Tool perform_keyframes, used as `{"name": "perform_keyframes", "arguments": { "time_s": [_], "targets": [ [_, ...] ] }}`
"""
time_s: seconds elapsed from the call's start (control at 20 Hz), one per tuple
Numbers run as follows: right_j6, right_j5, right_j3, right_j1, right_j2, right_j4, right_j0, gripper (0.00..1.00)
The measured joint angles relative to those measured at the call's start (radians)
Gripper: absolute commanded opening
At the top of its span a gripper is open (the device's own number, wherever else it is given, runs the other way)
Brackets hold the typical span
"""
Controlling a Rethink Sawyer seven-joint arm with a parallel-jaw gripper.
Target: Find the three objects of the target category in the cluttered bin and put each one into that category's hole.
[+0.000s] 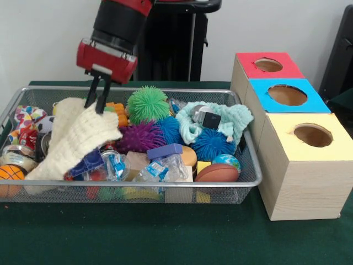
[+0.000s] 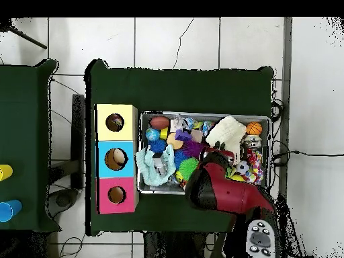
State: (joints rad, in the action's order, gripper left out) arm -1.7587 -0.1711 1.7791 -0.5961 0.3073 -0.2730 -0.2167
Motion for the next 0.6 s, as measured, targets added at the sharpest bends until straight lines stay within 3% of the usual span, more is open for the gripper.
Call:
{"name": "perform_keyframes", "arguments": {
  "time_s": [0.2, 0.6],
  "targets": [
    [0.000, 0.090, 0.000, -0.074, 0.044, 0.009, 0.079, 0.00],
    [0.000, 0.207, 0.018, -0.159, 0.042, 0.072, 0.115, 0.00]
  ]
}}
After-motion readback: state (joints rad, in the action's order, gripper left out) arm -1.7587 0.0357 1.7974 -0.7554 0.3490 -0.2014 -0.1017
